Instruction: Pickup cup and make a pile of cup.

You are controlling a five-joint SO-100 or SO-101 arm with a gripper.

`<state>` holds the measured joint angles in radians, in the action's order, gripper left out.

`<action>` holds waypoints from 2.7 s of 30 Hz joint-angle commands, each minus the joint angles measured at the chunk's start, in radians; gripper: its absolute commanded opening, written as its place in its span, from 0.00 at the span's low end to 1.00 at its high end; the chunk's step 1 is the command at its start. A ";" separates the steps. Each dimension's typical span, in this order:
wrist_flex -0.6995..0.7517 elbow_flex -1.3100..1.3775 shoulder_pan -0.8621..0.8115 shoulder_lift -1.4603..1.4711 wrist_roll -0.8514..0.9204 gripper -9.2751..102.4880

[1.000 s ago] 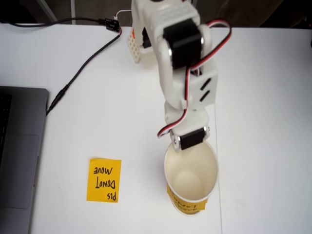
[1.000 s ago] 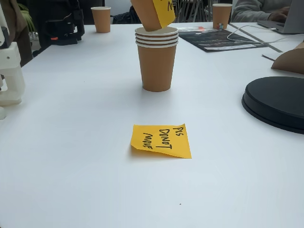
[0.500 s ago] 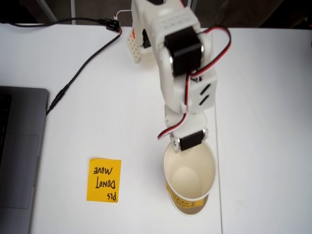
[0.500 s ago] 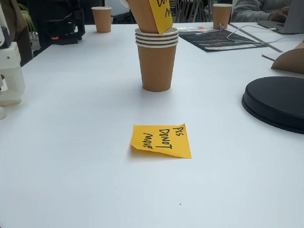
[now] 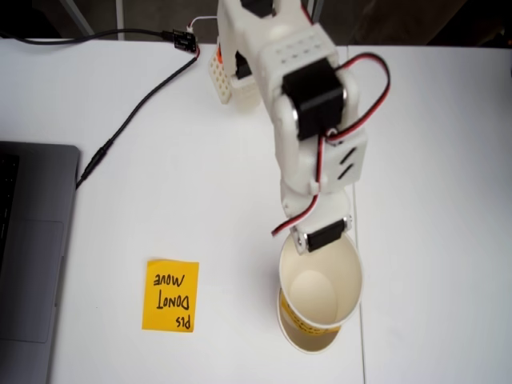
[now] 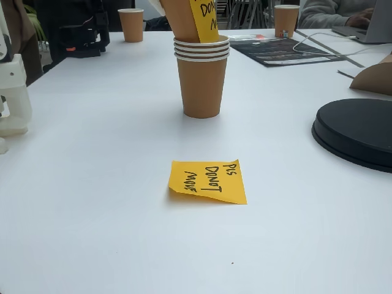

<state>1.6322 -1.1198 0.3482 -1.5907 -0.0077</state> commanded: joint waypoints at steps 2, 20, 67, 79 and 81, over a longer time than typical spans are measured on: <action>0.011 0.008 -0.008 0.015 0.008 0.03; 0.011 0.008 -0.008 0.035 -0.006 0.34; -0.279 -0.586 -0.291 -0.563 0.006 0.37; -0.420 -0.710 -0.299 -0.672 0.006 0.21; -0.443 -0.726 -0.301 -0.689 0.006 0.18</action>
<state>1.2425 -1.8438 0.0629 -2.2166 0.0000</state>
